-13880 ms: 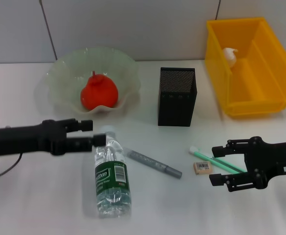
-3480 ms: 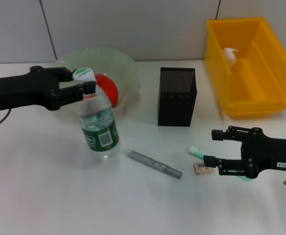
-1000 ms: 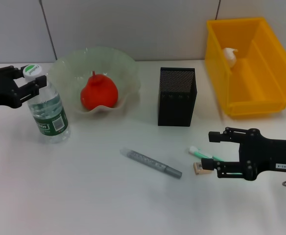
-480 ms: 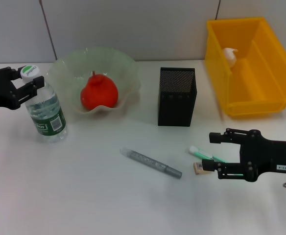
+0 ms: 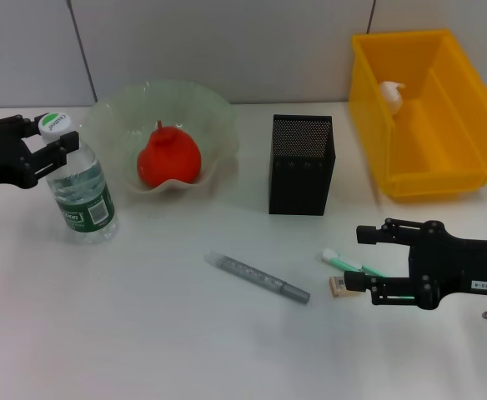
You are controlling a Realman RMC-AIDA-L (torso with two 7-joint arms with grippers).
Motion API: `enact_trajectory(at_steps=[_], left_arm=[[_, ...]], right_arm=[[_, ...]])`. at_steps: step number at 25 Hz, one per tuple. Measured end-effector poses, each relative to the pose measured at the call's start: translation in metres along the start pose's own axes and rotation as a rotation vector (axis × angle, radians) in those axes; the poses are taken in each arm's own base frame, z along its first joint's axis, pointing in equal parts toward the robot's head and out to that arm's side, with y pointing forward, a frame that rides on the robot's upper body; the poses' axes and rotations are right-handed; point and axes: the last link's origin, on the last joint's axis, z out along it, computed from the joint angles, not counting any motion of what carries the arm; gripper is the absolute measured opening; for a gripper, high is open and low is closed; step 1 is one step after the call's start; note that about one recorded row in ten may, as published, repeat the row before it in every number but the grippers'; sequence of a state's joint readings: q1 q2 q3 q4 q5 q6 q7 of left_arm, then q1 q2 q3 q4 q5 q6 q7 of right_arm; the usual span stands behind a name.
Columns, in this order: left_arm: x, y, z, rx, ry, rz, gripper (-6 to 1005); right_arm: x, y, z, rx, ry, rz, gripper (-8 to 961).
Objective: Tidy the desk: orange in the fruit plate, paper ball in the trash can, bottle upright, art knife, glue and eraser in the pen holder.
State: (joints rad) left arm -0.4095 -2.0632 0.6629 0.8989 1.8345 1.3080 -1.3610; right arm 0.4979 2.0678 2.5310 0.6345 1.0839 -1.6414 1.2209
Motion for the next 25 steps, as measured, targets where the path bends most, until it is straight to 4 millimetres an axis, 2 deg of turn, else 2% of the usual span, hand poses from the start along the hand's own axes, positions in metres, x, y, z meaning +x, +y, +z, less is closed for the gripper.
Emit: enact_trajectory(at_steps=[9,16,20,25], left_arm=[[0.003,0.003,0.001,-0.016,0.022,0.034,453],[0.004,0.003,0.000,-0.023,0.026,0.043,639],[0.012,-0.002,-0.011,-0.023,0.074,0.028,857],[0.024,-0.002,-0.029,-0.105,0.144,-0.042,864]], right_arm=[[-0.001,-0.001,0.000,-0.001,-0.001,-0.002,758],[-0.002,-0.001,0.001,-0.002,-0.001,-0.002,758],[-0.002,-0.001,0.001,-0.001,-0.003,0.000,758],[-0.002,-0.001,0.000,0.002,-0.007,0.002,757]])
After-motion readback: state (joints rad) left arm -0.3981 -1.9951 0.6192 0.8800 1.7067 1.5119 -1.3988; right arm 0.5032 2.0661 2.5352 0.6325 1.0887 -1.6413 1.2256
